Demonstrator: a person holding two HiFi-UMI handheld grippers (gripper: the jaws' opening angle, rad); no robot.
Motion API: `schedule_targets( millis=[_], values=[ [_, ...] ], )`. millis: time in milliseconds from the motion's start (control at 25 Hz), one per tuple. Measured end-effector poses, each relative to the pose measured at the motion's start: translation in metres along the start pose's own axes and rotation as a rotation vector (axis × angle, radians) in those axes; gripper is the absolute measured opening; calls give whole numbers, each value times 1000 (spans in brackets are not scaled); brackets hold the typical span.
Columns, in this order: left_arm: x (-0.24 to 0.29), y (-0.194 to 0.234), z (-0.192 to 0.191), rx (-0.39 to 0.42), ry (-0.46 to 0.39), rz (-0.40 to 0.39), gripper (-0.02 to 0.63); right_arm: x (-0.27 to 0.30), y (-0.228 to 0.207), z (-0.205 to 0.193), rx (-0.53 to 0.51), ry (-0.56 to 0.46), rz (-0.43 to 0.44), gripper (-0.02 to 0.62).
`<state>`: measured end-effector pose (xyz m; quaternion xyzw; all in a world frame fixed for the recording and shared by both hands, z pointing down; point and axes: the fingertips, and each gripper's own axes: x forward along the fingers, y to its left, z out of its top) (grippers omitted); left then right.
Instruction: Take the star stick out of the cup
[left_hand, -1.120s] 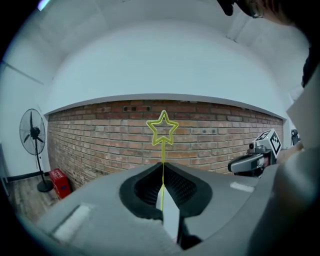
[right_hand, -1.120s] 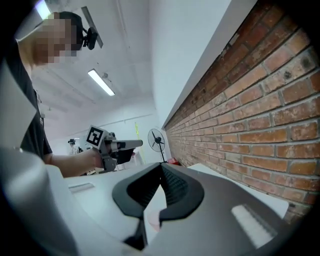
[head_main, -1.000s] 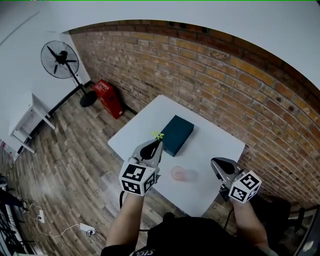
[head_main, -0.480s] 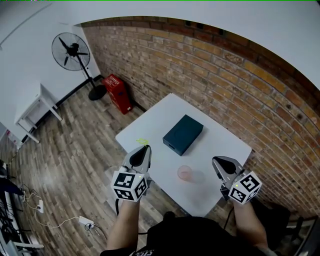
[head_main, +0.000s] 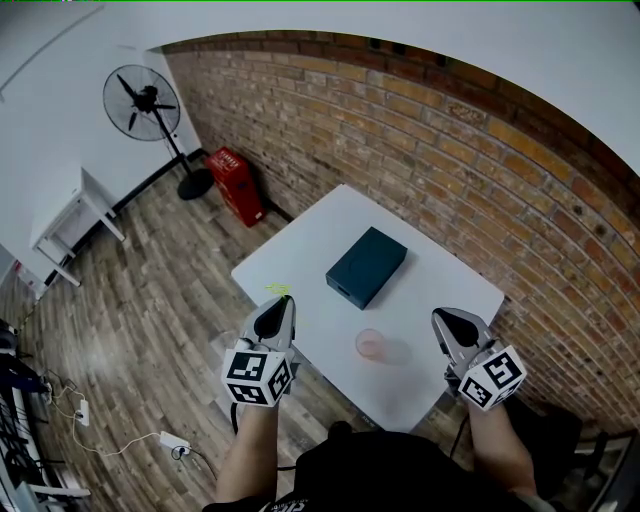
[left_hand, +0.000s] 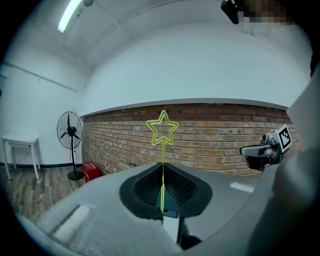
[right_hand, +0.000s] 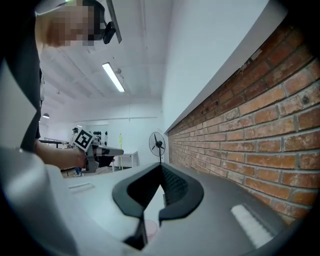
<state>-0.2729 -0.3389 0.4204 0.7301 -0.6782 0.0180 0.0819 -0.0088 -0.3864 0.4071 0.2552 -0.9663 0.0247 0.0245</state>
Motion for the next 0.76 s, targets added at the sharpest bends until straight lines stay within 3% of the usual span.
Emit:
schedule_targets(
  millis=[760],
  values=[
    [4,-12,-1,10,-3,0,11,-11,-6,-1,-9,-2,-11,-2]
  ],
)
